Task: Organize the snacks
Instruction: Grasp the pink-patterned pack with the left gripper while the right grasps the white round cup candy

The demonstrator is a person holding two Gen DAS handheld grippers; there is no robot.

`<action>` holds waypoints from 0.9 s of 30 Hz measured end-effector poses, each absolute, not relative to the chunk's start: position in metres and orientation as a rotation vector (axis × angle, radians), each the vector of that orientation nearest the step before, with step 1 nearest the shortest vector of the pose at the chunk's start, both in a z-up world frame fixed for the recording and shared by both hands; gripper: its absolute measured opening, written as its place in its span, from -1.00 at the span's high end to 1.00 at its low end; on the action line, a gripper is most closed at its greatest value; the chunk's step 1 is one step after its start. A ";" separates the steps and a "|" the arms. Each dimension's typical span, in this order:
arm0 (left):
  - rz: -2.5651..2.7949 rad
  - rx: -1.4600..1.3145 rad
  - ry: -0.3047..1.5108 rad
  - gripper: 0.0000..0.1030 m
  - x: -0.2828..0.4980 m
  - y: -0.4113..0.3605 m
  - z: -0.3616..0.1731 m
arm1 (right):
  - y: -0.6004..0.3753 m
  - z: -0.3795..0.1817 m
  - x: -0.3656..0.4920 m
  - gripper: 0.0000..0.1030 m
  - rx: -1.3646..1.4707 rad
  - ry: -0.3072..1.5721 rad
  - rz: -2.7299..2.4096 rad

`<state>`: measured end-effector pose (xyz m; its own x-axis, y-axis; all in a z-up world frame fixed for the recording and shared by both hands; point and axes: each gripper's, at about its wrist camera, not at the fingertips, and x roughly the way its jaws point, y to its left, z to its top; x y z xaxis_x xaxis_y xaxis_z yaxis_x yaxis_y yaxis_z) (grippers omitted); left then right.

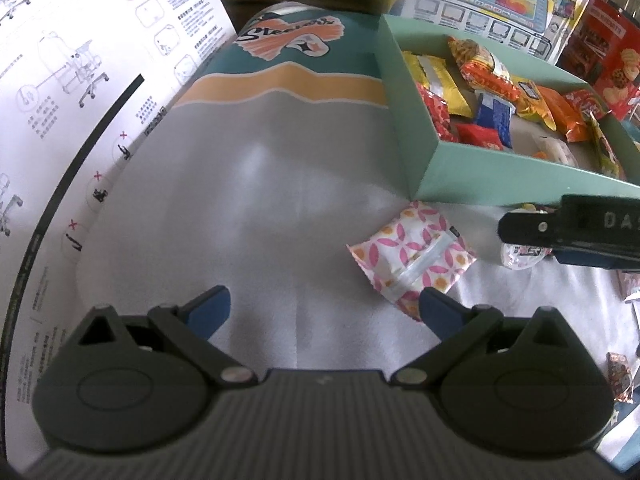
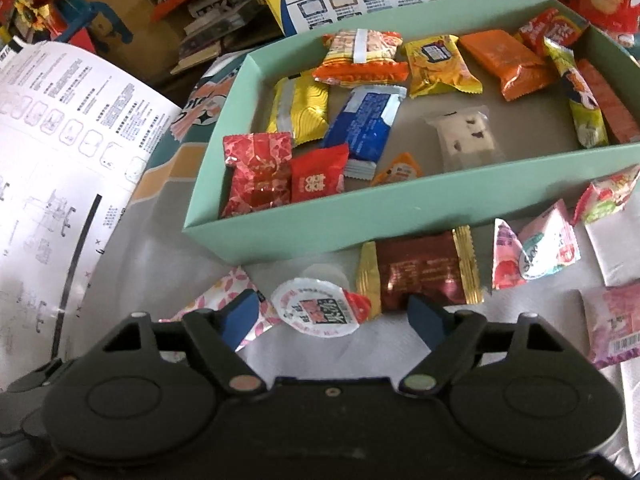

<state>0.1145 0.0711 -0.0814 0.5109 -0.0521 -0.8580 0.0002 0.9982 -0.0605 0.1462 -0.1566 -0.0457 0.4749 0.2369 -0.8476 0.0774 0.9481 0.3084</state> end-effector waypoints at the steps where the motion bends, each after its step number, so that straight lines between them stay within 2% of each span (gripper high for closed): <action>1: -0.035 -0.053 1.034 -0.99 0.115 0.071 -0.082 | -0.155 -0.046 0.145 -0.31 0.302 1.072 0.091; 2: -0.040 -0.049 1.034 -0.99 0.115 0.069 -0.081 | -0.155 -0.047 0.144 -0.20 0.293 1.067 0.089; 3: -0.046 -0.044 1.032 -0.99 0.115 0.067 -0.081 | -0.156 -0.047 0.143 0.09 0.298 1.062 0.100; 5: -0.067 -0.021 1.030 -0.99 0.115 0.061 -0.081 | -0.156 -0.046 0.142 0.17 0.291 1.060 0.108; 21: -0.261 0.186 1.032 -0.98 0.144 0.017 -0.095 | -0.206 -0.047 0.104 0.18 0.367 1.091 0.102; 23: -0.278 0.171 1.023 -0.82 0.142 0.018 -0.094 | -0.207 -0.047 0.102 0.18 0.364 1.088 0.104; 25: -0.295 0.172 1.003 -0.40 0.138 0.017 -0.090 | -0.206 -0.046 0.101 0.18 0.357 1.086 0.104; 27: -0.302 0.172 0.999 -0.22 0.136 0.016 -0.087 | -0.204 -0.046 0.101 0.18 0.351 1.084 0.108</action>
<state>0.1364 0.0158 -0.0871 0.5043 -0.1704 -0.8466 0.3272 0.9450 0.0046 0.1015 -0.2040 -0.0455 0.4684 0.2558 -0.8456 0.0846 0.9398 0.3312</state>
